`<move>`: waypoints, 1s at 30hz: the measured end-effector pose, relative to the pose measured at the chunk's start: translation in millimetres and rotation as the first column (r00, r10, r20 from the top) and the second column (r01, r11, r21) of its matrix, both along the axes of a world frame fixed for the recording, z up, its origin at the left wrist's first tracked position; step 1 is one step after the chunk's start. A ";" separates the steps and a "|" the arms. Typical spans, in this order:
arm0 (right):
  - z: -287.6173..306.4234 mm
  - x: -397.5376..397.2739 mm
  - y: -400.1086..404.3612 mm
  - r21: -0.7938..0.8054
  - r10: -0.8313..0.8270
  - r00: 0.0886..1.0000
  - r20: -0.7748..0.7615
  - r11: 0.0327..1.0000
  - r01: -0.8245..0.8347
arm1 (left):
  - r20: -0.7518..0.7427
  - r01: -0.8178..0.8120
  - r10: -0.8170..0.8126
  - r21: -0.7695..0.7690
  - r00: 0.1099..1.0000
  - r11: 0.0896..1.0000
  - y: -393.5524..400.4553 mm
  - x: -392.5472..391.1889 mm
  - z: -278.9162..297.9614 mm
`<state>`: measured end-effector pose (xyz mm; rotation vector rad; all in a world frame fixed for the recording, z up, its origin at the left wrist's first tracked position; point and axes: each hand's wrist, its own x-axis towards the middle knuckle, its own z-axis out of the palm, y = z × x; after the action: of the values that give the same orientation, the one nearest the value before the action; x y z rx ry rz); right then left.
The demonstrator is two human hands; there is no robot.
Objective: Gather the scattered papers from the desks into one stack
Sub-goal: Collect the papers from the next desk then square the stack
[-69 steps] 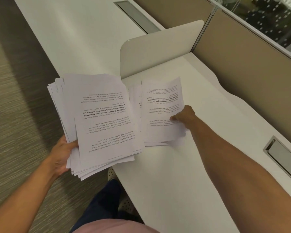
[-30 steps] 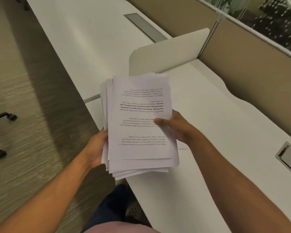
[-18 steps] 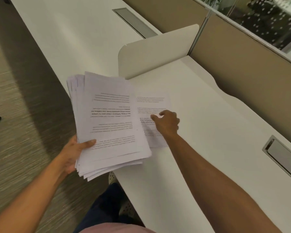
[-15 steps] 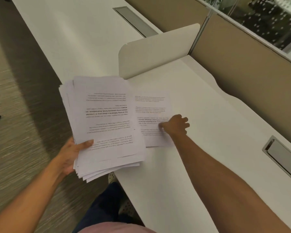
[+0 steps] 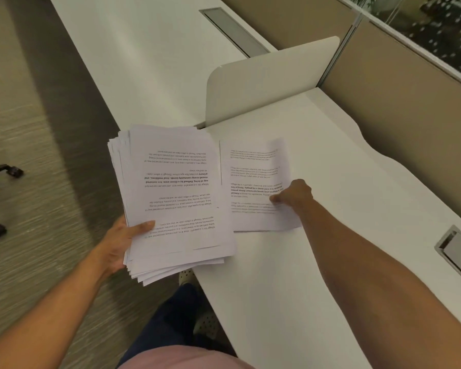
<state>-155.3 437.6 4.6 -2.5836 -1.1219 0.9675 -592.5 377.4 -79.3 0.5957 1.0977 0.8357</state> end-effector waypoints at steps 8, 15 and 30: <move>48.5 57.6 -12.7 0.380 0.056 0.962 -0.266 0.924 0.051 | 0.034 -0.060 0.060 -0.010 0.998 0.998 3.3 2.0 4.6; 97.6 52.4 -30.4 0.480 0.170 0.868 -0.466 0.873 0.087 | 0.099 -0.001 0.002 -0.013 0.995 1.000 13.4 35.2 19.6; 59.1 18.8 -57.7 0.139 0.035 0.563 -0.826 0.980 0.142 | 0.205 0.218 -0.218 0.025 0.954 0.976 18.7 106.6 71.3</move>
<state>-136.5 379.9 63.7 -1.5954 -0.7720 1.6917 -485.9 396.1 -8.1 0.6054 0.8254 0.6894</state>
